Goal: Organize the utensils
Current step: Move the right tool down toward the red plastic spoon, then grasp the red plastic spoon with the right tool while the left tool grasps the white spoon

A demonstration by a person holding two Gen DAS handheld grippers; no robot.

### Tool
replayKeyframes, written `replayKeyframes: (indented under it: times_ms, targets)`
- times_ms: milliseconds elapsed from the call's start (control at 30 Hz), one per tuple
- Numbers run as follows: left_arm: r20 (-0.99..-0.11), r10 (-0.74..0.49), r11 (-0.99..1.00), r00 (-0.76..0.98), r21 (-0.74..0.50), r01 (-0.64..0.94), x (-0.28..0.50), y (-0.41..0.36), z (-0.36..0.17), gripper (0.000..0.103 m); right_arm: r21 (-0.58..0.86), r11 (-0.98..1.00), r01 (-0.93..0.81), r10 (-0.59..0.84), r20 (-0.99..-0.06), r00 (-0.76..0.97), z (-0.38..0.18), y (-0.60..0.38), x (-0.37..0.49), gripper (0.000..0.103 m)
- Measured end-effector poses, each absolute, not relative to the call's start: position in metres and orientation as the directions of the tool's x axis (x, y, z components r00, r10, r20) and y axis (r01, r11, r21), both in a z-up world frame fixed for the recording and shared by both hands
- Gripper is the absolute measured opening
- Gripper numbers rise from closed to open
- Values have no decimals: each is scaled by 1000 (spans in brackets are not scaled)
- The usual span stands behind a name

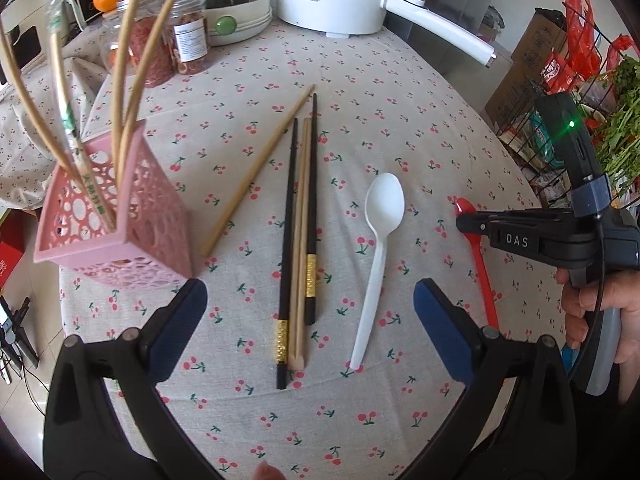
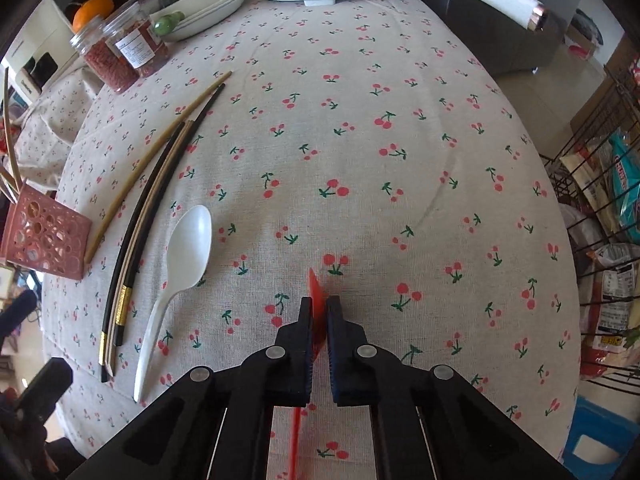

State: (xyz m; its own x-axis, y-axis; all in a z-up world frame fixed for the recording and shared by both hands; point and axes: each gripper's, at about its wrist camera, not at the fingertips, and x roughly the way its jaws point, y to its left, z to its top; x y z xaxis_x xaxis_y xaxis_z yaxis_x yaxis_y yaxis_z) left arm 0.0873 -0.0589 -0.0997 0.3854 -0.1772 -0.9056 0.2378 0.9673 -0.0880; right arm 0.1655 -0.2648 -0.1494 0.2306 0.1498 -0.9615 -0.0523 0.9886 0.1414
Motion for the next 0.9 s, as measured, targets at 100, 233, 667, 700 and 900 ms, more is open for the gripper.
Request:
replayKeyframes:
  times_ms: [100, 233, 667, 700, 900]
  targets:
    - [-927, -172, 960, 332, -82, 267, 104, -76, -104, 102, 153, 987, -38, 158, -959, 236, -147, -280, 165, 6]
    - [-951, -139, 960, 277, -61, 272, 123, -96, -111, 102, 173, 985, -23, 173, -951, 258, -139, -291, 161, 6]
    - [-983, -98, 954, 153, -49, 295, 159, -137, -151, 57, 212, 977, -15, 208, -938, 279, -131, -305, 167, 6]
    - [-985, -95, 951, 145, -47, 305, 159, -141, -152, 52, 214, 977, -19, 210, -937, 279, -131, -305, 167, 6]
    - [-985, -74, 937, 155, -15, 349, 162, -154, -149, 37, 218, 976, -25, 216, -935, 283, -129, -302, 169, 6]
